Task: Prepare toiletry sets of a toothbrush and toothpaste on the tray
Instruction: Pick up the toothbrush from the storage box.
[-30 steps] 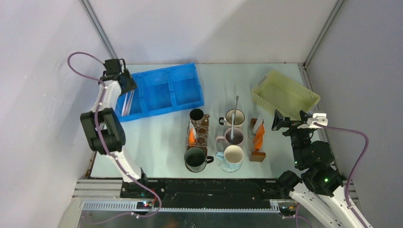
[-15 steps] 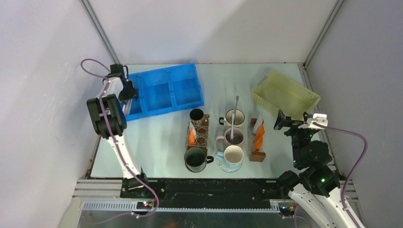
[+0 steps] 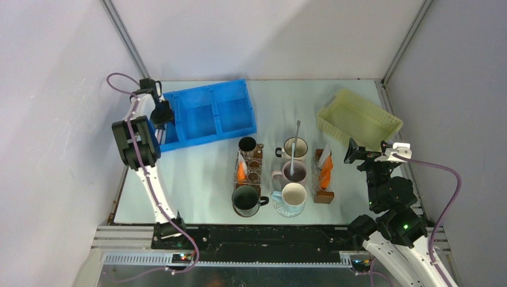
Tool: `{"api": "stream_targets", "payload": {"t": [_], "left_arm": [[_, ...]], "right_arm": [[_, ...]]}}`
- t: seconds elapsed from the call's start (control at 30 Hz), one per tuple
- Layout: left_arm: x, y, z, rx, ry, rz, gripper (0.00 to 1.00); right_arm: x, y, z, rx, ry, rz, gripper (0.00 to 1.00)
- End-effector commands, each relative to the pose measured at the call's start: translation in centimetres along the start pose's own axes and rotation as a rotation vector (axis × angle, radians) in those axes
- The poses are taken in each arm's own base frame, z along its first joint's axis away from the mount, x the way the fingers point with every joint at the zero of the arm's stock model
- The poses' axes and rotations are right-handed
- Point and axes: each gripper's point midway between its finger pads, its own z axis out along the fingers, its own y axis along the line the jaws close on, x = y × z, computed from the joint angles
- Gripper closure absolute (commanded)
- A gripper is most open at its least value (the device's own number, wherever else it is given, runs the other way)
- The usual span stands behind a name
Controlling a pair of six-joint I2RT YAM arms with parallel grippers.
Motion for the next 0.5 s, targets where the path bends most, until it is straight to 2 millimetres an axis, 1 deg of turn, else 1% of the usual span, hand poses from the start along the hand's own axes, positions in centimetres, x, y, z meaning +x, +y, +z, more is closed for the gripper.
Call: {"api": "stream_targets", "payload": {"t": [0.0, 0.17, 0.27, 0.33, 0.37, 0.47], "left_arm": [[-0.1, -1.5, -0.1, 0.099, 0.020, -0.001, 0.47], [1.3, -1.9, 0.6, 0.092, 0.059, -0.002, 0.49], [2.1, -2.7, 0.2, 0.106, 0.073, -0.002, 0.50], [2.2, -3.7, -0.5, 0.126, 0.059, -0.011, 0.49], [1.9, -4.6, -0.7, 0.141, 0.041, -0.021, 0.49], [1.2, -6.9, -2.4, 0.200, -0.002, -0.055, 0.49]], "right_arm": [[-0.7, 0.2, 0.2, -0.008, -0.026, 0.007, 0.01], [-0.7, 0.2, 0.2, -0.008, -0.028, 0.007, 0.01], [-0.7, 0.2, 0.1, -0.009, -0.026, 0.006, 0.01], [-0.7, 0.2, 0.1, -0.009, -0.026, 0.005, 0.01], [-0.7, 0.2, 0.2, -0.010, -0.026, 0.005, 0.00], [-0.8, 0.3, 0.1, -0.015, -0.030, 0.007, 0.01]]}}
